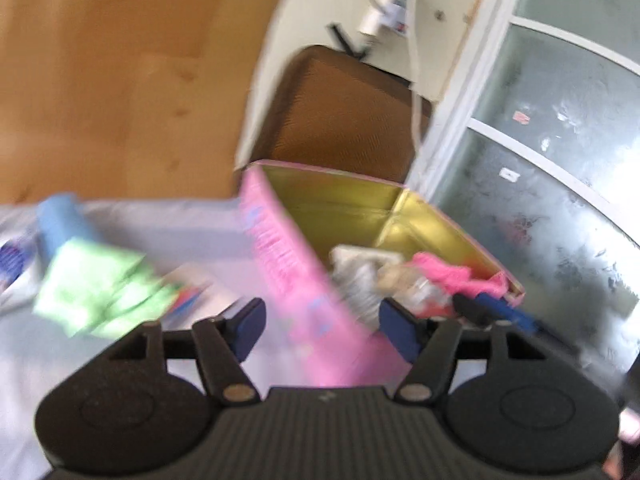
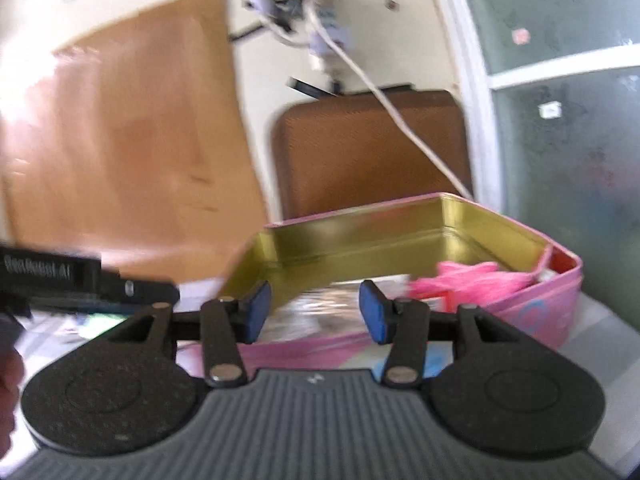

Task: Organize soft objects
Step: 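Release the cotton swab bag into the pink tin, then grasp the green cloth with the right gripper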

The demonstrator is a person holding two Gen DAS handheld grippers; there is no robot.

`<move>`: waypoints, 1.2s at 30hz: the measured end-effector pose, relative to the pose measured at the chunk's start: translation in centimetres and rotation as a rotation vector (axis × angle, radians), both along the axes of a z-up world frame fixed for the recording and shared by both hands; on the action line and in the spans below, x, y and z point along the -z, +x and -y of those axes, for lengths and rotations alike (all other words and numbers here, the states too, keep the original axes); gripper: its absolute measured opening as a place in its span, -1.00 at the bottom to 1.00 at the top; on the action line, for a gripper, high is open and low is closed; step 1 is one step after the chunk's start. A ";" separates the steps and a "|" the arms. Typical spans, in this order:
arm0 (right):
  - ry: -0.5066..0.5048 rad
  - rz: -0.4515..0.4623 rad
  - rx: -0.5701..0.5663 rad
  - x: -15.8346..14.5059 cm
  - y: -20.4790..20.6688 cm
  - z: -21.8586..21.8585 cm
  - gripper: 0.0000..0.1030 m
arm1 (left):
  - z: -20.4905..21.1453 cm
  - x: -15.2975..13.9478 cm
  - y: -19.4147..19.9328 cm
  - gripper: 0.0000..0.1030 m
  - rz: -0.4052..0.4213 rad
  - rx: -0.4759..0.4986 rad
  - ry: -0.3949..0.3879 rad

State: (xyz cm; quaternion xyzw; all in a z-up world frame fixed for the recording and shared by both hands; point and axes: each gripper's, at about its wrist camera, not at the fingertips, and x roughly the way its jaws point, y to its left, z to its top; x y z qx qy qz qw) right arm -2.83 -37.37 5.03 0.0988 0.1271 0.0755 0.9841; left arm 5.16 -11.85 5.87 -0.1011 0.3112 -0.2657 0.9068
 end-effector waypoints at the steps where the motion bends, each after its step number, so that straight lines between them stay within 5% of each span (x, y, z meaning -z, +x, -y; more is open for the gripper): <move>1: 0.005 0.005 -0.051 -0.1 -0.5 -0.9 0.02 | -1.7 0.6 -0.6 0.26 -0.003 -0.022 0.004; 5: -0.045 -0.034 -0.272 -0.2 -0.5 -6.4 0.02 | -8.8 3.1 -1.9 0.26 -0.036 -0.203 0.062; 9: -0.139 -0.096 -0.364 0.8 2.4 -12.5 0.01 | -14.5 5.2 -2.0 0.26 -0.060 -0.386 0.101; 14: -0.175 -0.184 -0.350 1.7 9.4 -17.2 0.20 | -17.7 6.0 -2.8 0.27 -0.021 -0.428 -0.017; 19: -0.116 -0.330 -0.318 3.4 15.3 -18.3 0.33 | -17.5 5.7 -2.9 0.26 0.012 -0.399 -0.033; 21: -0.102 -0.360 -0.318 3.9 15.1 -18.4 -0.33 | -17.5 5.7 -3.1 0.27 0.015 -0.391 -0.037; 23: -0.092 -0.353 -0.343 3.6 13.7 -18.0 -0.78 | -17.5 5.8 -3.2 0.27 0.012 -0.390 -0.049; 24: -0.075 -0.356 -0.360 3.6 12.9 -17.4 -0.84 | -17.5 5.8 -3.3 0.27 0.010 -0.390 -0.054; 29: -0.081 -0.321 -0.400 3.1 6.1 -15.4 -0.85 | -17.2 5.9 -3.2 0.46 -0.014 -0.333 -0.069; 36: 0.089 -0.403 -0.410 4.6 -1.0 -11.0 -0.85 | -12.4 6.3 -4.2 0.81 -0.153 -0.064 -0.213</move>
